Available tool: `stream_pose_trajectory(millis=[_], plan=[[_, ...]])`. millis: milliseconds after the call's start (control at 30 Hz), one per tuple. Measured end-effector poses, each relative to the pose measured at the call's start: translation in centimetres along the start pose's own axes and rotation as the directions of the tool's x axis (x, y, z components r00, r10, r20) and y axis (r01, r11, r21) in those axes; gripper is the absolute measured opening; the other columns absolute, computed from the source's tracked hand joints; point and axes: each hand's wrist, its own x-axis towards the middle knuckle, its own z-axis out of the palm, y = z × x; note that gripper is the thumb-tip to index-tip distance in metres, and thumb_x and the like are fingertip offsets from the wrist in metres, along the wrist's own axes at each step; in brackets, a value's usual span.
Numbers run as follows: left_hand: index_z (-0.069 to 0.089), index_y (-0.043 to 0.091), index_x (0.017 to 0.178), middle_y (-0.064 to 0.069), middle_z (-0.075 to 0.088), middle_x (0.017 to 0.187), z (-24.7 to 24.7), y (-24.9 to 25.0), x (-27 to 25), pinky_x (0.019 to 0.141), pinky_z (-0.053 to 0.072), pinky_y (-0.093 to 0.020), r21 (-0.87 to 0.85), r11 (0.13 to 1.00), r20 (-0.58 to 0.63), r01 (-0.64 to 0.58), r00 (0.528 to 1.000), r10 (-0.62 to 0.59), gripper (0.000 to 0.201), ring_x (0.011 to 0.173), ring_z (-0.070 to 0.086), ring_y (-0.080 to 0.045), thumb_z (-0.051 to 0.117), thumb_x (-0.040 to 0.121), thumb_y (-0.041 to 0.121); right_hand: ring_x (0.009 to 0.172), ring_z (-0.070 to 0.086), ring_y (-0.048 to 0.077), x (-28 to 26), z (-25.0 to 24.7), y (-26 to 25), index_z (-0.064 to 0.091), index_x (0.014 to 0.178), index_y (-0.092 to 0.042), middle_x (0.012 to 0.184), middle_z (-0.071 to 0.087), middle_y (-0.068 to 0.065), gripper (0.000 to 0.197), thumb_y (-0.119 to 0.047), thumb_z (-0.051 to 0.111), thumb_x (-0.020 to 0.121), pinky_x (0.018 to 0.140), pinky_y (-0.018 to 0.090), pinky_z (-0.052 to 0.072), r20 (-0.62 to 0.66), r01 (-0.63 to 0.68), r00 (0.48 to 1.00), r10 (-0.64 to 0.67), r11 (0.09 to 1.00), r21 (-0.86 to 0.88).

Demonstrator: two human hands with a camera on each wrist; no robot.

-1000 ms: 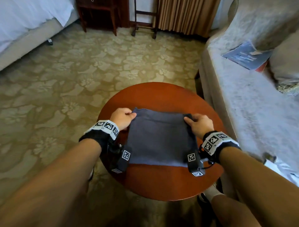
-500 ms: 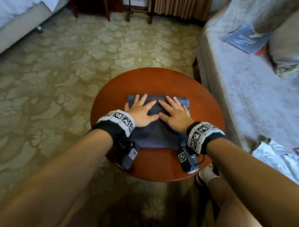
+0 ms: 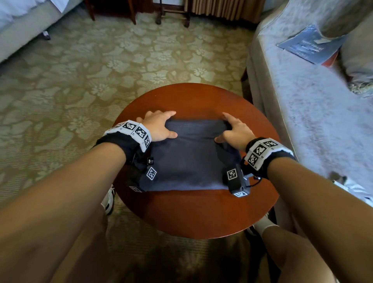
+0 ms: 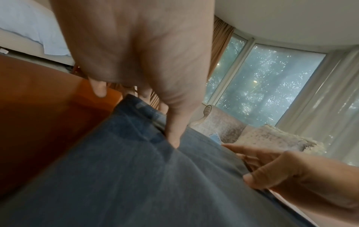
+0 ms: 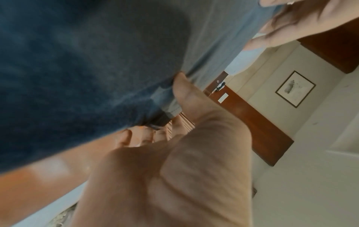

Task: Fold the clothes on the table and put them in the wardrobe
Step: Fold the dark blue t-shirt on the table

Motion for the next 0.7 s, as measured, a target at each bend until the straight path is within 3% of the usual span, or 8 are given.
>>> stream_pose_trajectory(millis=[133,200,267,333,500,700], plan=[[0.054,0.03,0.132,-0.003,0.048,0.132,-0.5,0.3,1.0,0.096,0.03,-0.044,0.082,0.994,-0.051,0.07,0.997,-0.066,0.069,0.126,0.034,-0.029,0.076,0.072,0.056,0.108,0.062,0.024,0.9,-0.3,-0.4,0.056,0.133,-0.028,0.121,0.064,0.005,0.066,-0.028,0.083,0.072,0.09,0.033,0.052,0.041,-0.057,0.998,0.057,0.998,-0.006],[0.06,0.027,0.117,-0.004,0.048,0.123,-0.7,0.3,0.9,0.094,0.032,-0.044,0.065,0.995,-0.069,0.072,0.995,-0.068,0.06,0.12,0.037,-0.03,0.08,0.068,0.054,0.098,0.066,0.022,0.9,-0.9,-0.4,0.065,0.12,-0.022,0.108,0.069,0.005,0.056,-0.029,0.087,0.069,0.088,0.033,0.056,0.025,-0.054,0.998,0.054,0.998,-0.013],[0.057,0.022,0.098,-0.002,0.051,0.108,-1.0,0.5,0.5,0.087,0.039,-0.039,-0.052,0.998,-0.088,0.039,0.995,-0.043,0.045,0.11,0.047,-0.028,0.084,0.069,0.043,0.087,0.064,0.017,0.5,-1.4,-0.5,0.067,0.105,-0.02,0.093,0.068,0.0,0.04,-0.023,0.088,0.071,0.075,0.025,0.055,-0.037,-0.004,0.999,0.005,1.0,0.014],[0.052,0.017,0.09,-0.004,0.058,0.102,-1.4,0.6,0.0,0.076,0.042,-0.034,-0.181,0.983,-0.144,-0.006,0.989,-0.021,0.039,0.095,0.054,-0.024,0.085,0.071,0.029,0.078,0.058,0.014,-0.2,-1.7,-0.6,0.064,0.093,-0.02,0.083,0.063,-0.003,0.029,-0.016,0.084,0.073,0.06,0.017,0.043,-0.142,0.052,0.989,-0.046,0.998,0.045],[0.052,0.02,0.097,-0.004,0.059,0.107,-2.1,1.2,-2.2,0.08,0.051,-0.038,-0.336,0.936,-0.352,-0.107,0.936,-0.019,0.039,0.093,0.058,-0.023,0.082,0.073,0.012,0.084,0.064,0.019,-2.8,-2.6,-0.3,0.065,0.09,-0.024,0.083,0.066,-0.005,0.025,-0.006,0.074,0.074,0.074,0.029,0.053,-0.298,0.113,0.952,-0.067,0.984,0.14],[0.057,0.022,0.092,0.001,0.061,0.093,-2.0,2.2,-6.3,0.071,0.047,-0.031,-0.332,0.914,-0.41,-0.233,0.908,0.083,0.033,0.085,0.059,-0.02,0.082,0.073,0.01,0.085,0.062,0.015,-7.2,-3.2,1.4,0.067,0.088,-0.023,0.087,0.069,-0.004,0.024,-0.006,0.075,0.073,0.076,0.025,0.048,-0.352,0.136,0.931,-0.099,0.987,0.08]])
